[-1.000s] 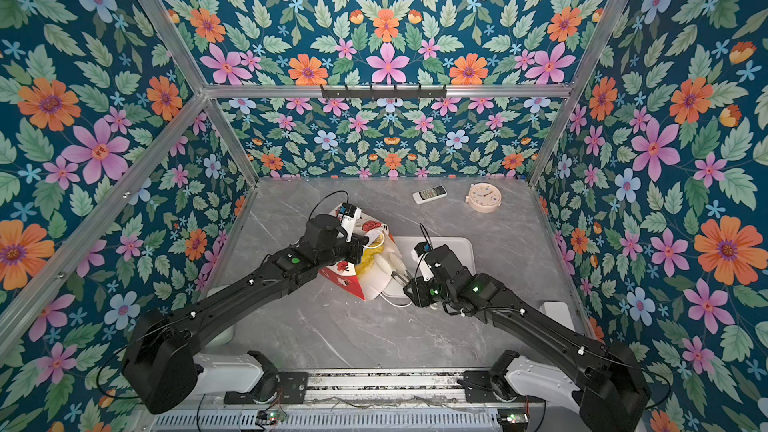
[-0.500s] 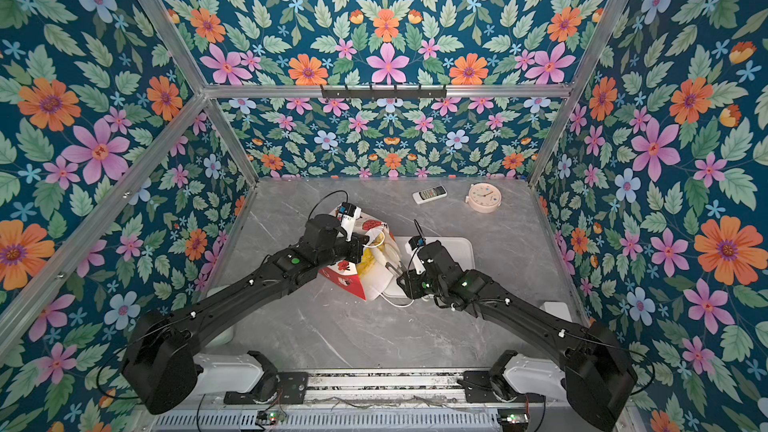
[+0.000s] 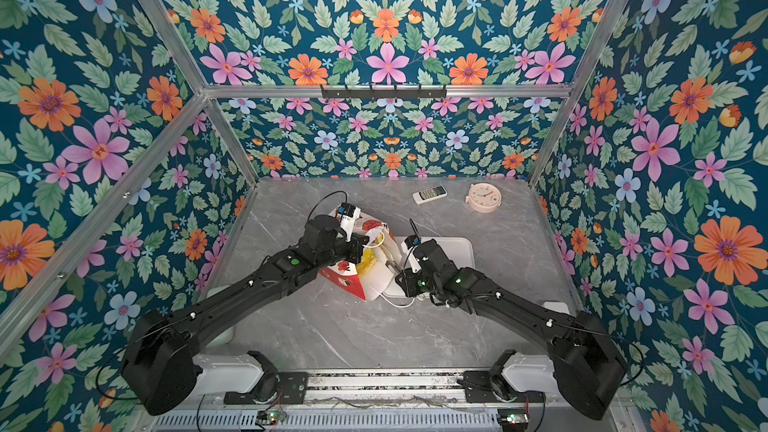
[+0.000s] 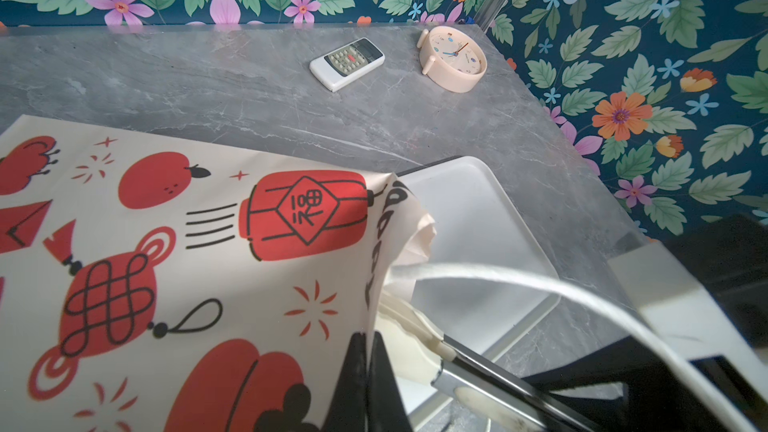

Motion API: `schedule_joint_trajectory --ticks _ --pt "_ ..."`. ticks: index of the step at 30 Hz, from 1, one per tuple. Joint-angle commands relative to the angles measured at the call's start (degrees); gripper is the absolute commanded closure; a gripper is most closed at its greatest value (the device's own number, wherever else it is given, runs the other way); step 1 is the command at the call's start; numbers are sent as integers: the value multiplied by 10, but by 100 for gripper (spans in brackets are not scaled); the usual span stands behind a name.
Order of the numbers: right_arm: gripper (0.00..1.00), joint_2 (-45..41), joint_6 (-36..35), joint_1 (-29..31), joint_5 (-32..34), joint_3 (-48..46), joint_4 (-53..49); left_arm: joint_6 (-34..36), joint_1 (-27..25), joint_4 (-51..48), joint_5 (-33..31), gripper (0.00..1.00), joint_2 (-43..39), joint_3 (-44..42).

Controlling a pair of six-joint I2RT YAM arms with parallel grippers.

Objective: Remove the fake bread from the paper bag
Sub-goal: 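Insert the tongs into the bag and pinch a yellow bread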

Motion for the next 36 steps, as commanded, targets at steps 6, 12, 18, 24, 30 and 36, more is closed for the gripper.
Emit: schedule_joint_trajectory --ticks 6,12,18,24,30,36 --pt "76 -53 4 0 -5 9 -39 -39 0 26 -43 100 1 9" --pt "73 -90 7 1 -5 11 -88 -62 0 38 -67 100 15 14" --pt "70 -69 6 1 -4 10 -66 -73 1 48 -46 100 40 22" --pt "64 -32 9 0 -25 31 -39 -75 1 51 -39 100 46 23" --pt "71 -38 18 0 -33 37 -42 -75 1 51 -43 100 46 19" --pt "63 -51 23 0 -39 37 -51 -74 1 49 -45 100 48 20"
